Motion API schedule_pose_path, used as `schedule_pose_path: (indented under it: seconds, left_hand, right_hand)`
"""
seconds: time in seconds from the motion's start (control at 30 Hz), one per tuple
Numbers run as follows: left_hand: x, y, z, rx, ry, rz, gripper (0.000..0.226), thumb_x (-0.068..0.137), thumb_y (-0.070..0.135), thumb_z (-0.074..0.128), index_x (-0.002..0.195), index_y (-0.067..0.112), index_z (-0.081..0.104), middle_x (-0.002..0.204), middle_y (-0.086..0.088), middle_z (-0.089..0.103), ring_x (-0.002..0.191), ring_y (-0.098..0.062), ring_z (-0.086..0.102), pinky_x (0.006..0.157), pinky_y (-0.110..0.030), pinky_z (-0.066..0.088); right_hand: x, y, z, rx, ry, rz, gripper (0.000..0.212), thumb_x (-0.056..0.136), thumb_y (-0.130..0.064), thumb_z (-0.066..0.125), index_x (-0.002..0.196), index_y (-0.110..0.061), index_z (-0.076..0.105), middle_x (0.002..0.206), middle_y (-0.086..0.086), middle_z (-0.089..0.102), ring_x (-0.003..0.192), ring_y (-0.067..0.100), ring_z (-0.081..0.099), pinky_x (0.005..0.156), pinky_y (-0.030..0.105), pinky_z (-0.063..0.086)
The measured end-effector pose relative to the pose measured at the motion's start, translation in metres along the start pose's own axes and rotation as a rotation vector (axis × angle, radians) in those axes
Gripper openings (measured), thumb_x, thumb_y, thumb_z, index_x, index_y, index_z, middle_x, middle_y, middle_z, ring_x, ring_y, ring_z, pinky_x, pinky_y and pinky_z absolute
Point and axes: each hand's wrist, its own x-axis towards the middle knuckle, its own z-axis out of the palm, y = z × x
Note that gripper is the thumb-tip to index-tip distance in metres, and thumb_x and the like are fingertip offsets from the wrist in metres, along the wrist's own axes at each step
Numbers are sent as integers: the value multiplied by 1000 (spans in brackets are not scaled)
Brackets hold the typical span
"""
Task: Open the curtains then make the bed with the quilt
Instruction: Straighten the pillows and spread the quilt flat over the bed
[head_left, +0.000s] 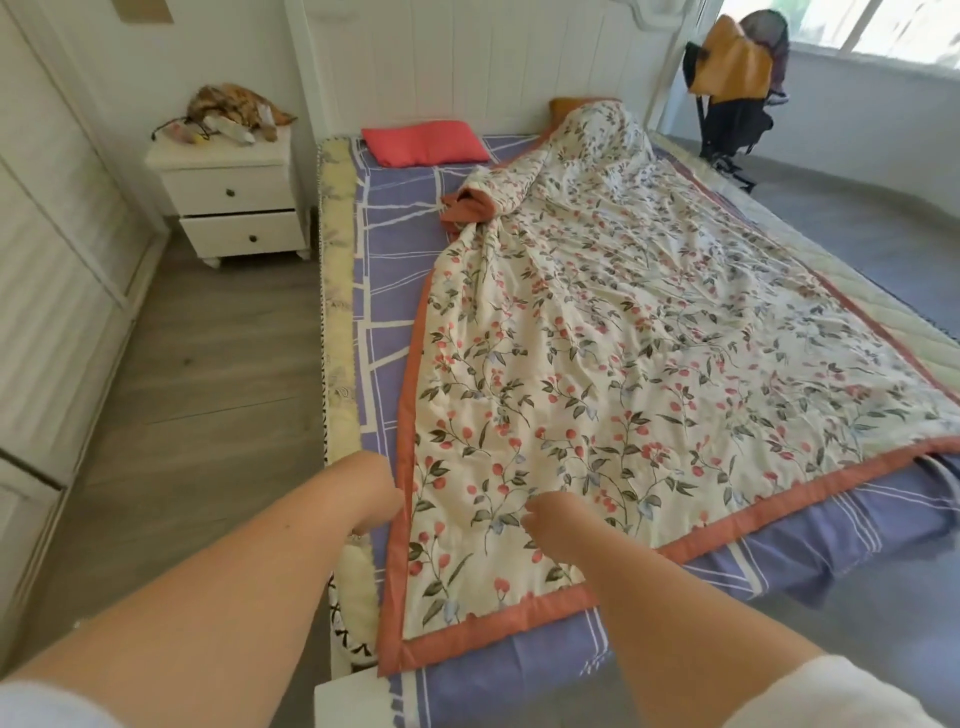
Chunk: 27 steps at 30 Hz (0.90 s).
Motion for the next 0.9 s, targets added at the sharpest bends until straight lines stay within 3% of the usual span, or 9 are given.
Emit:
schedule_pose_path:
  seconds: [0.07,0.17,0.23,0.3,0.37,0.47,0.57,0.73,0.9]
  left_hand:
    - [8,-16,-9,-27,38,95,16,91,23,43,78,16,47,78,-2,44,69,-19,40,58,-27,33]
    - [22,-58,-25,-90,47,168,14,91,27,47,97,20,58,97,-2,56,82,-18,48,71,-28,41]
    - [30,-90,-35,-109,28,206,20,91,29,47,108,22,58,107,0,54,89,-17,49,80,-28,42]
    - [43,-137,-46,-131,20,231,17,91,30,46,105,27,56,106,0,51,89,-17,47,78,-26,39]
    - [52,-194,-68,-133,35,223,29,90,34,49,117,26,55,119,1,55,102,-17,53,83,-25,41]
    - [60,-268,-108,-141,73,164,39,89,37,50,126,25,52,132,1,53,116,-19,53,94,-28,41]
    - [71,-327,-146,-194,153,133,39,89,35,49,127,24,52,130,0,54,116,-21,53,95,-29,42]
    - [83,-366,-168,-244,164,167,38,89,34,50,126,23,53,126,1,57,114,-19,54,93,-27,40]
    - [114,-368,-193,-229,156,213,37,90,35,51,125,24,53,127,2,56,113,-17,54,89,-24,38]
  right_hand:
    - [-5,-24,-12,122,36,13,38,97,-10,37,133,-3,47,136,13,49,121,28,49,89,33,46]
    - [4,-66,-13,279,115,29,40,96,-16,40,135,-6,45,140,13,46,127,30,45,98,36,44]
    - [9,-99,-11,286,183,69,40,96,-26,40,132,-11,49,134,10,52,117,27,53,90,31,45]
    - [18,-146,-6,317,187,84,38,95,-23,40,130,-12,51,126,8,56,96,21,62,77,27,51]
    - [26,-204,-2,369,204,102,38,91,-20,43,127,-14,53,113,5,57,80,17,63,68,29,56]
    - [36,-278,-10,336,202,83,46,89,-26,45,134,-19,47,132,10,48,102,27,62,85,38,54]
    - [45,-341,-25,314,238,37,52,90,-33,43,141,-30,35,151,2,27,120,26,51,96,42,47]
    - [62,-388,-43,295,268,26,52,93,-33,43,143,-28,32,153,-2,22,131,25,41,104,45,39]
    - [84,-401,-63,398,303,48,53,93,-32,44,144,-27,30,153,0,22,127,25,45,101,43,42]
